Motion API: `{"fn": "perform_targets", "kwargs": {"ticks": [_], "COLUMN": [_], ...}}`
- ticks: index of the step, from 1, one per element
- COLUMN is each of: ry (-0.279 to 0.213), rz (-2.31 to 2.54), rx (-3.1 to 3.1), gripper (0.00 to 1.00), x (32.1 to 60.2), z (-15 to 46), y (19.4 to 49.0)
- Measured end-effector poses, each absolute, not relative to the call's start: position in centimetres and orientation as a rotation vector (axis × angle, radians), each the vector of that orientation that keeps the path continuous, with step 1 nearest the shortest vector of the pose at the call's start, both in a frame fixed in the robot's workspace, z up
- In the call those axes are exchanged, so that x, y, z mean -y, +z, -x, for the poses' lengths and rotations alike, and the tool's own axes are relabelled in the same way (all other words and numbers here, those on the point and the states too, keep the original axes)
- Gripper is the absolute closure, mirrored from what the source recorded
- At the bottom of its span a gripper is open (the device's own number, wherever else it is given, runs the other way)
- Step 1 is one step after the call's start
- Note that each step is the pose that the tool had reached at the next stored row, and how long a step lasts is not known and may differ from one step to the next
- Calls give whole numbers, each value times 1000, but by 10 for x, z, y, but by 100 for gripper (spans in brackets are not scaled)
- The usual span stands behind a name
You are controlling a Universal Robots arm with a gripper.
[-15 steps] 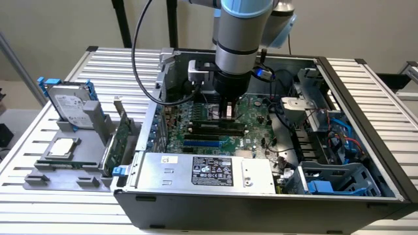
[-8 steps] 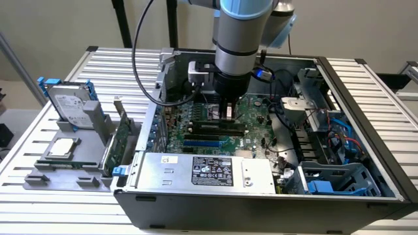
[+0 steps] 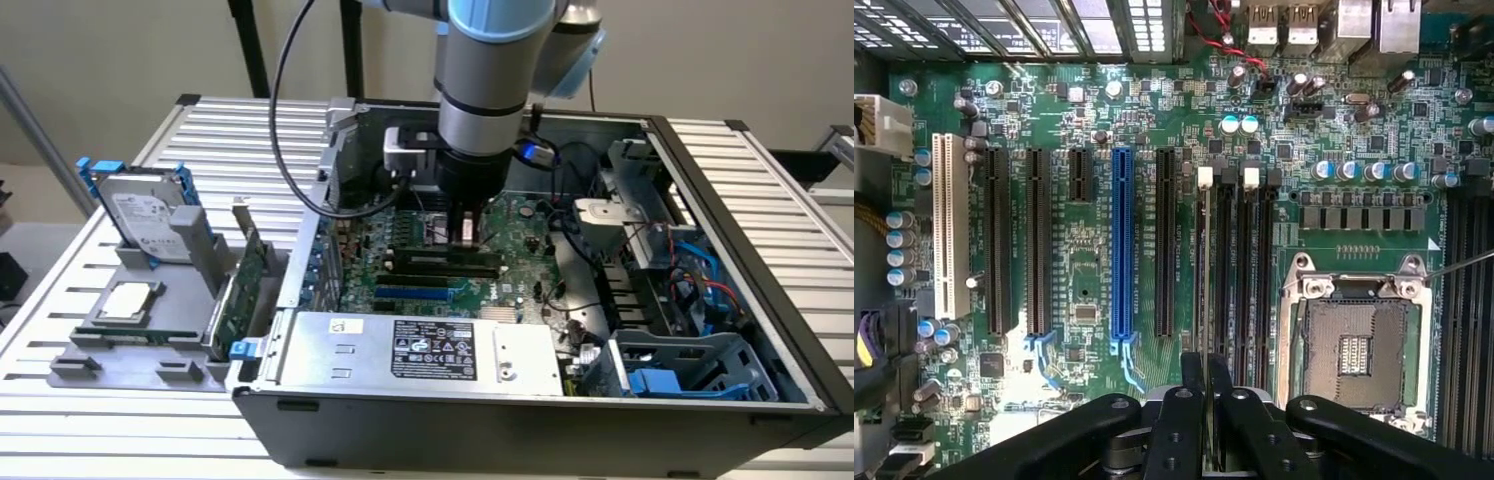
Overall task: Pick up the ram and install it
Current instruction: 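Insert the ram into the slot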
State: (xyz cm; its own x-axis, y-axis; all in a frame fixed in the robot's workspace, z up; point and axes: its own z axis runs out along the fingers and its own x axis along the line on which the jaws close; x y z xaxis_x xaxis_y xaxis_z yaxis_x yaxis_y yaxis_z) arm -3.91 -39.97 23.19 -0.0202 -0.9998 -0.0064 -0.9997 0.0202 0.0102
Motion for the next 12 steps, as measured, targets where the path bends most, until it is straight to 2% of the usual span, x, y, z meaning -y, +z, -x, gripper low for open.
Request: {"fn": "perform_targets", "kwargs": {"ticks": [12], "ry": [-14], "rz": [-2199], "rx": [2244], "gripper": [100], "x": [398], "z": [41], "y": [229]}}
